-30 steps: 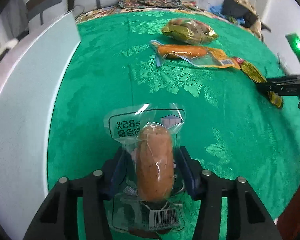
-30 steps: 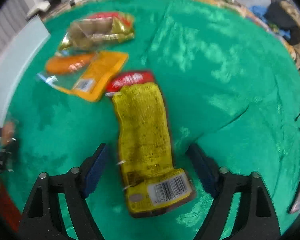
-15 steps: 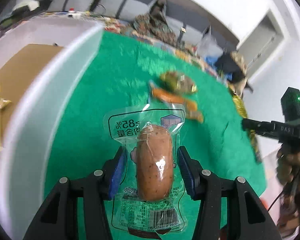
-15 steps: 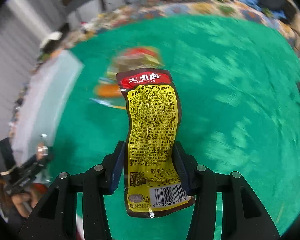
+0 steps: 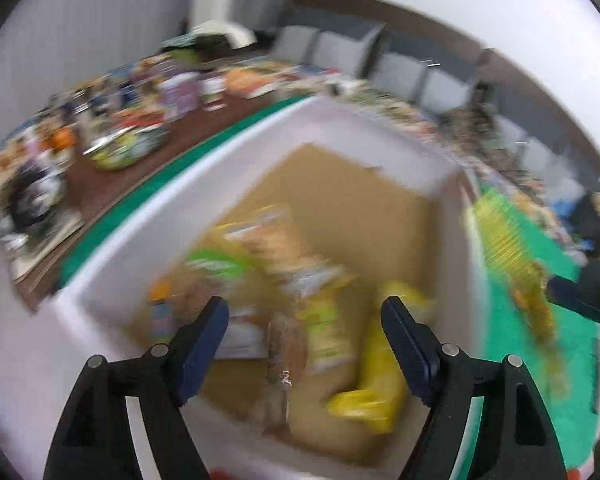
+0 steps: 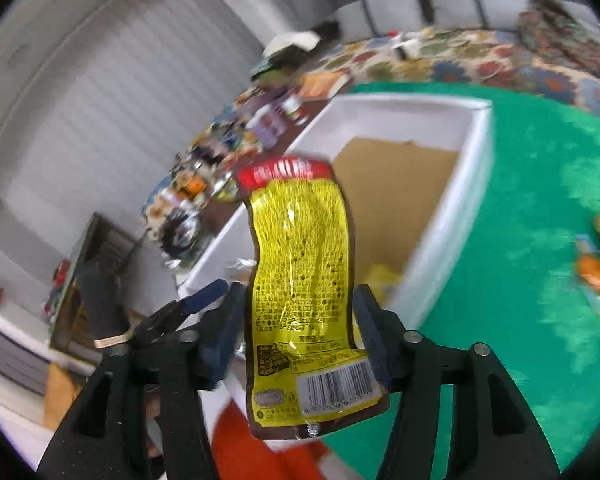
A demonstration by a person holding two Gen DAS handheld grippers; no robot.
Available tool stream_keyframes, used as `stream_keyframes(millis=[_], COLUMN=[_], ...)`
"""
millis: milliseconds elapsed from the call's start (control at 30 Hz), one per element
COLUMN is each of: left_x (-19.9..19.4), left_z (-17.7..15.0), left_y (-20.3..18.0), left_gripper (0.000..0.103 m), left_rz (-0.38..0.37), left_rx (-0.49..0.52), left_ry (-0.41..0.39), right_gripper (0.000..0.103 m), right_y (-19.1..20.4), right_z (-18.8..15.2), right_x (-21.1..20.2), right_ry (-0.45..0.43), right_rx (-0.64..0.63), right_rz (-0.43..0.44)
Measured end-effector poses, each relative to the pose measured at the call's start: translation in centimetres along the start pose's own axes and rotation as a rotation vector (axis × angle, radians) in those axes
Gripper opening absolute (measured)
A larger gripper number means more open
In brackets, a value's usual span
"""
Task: Organize snacks
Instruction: 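Carry both packs into the white box and open both tools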
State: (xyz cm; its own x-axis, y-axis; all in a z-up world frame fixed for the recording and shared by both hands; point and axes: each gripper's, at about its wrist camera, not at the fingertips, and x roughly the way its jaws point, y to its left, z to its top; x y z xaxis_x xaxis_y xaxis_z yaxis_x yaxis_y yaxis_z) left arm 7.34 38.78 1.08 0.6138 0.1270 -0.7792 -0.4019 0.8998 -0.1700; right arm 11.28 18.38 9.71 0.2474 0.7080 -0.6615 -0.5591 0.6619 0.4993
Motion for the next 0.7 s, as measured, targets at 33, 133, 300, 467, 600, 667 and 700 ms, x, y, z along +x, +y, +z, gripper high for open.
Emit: stream_keyframes(millis=[33,133,300,467,600,667,700], left_x=[0.0,-0.7,-2.3,-4.1,-4.6,-3.7,-2.9], left_z=[-0.4,-2.3,-4.5,-4.6,-5.6,-6.3,-7.0], left_y=[1.1,3.8,2.7,-4.9,-13.2,-16.9,-19.2], left_gripper=[0.078,0.081,0.092,0.102,0.103,0.103,0.103], left_rz=[0.017,-0.004,-0.096,-0.259,-0.379,-0.409,-0.411], left_rx=[-0.022,-0.117,-0.147,-0.055,0.092,0.163,0.208], left_ry=[0.004,-0.013,-0.041,-0.075,-0.069,-0.035,-0.002], right_gripper=[0.075,0.074,0.074,0.074,0.074,0.074,0.074], right_y=[0.5,0.1,-5.8,-16.4,-24.6,-27.1,-28.8], right_z=[-0.5,-2.1,-6.1,-12.4,-17.5,-18.8,-19.5], right_x=[1.1,2.2,-1.3,-4.6,-11.6,-14.5,-16.2], right_ry=[0.022,0.047,-0.030,0.032,-0.019,-0.069,-0.099], right_rx=[0.007,0.017,-0.044,-0.066,0.019,0.066,0.107], right_rz=[0.010,0.001,-0.195,-0.598,-0.800,-0.855,-0.883])
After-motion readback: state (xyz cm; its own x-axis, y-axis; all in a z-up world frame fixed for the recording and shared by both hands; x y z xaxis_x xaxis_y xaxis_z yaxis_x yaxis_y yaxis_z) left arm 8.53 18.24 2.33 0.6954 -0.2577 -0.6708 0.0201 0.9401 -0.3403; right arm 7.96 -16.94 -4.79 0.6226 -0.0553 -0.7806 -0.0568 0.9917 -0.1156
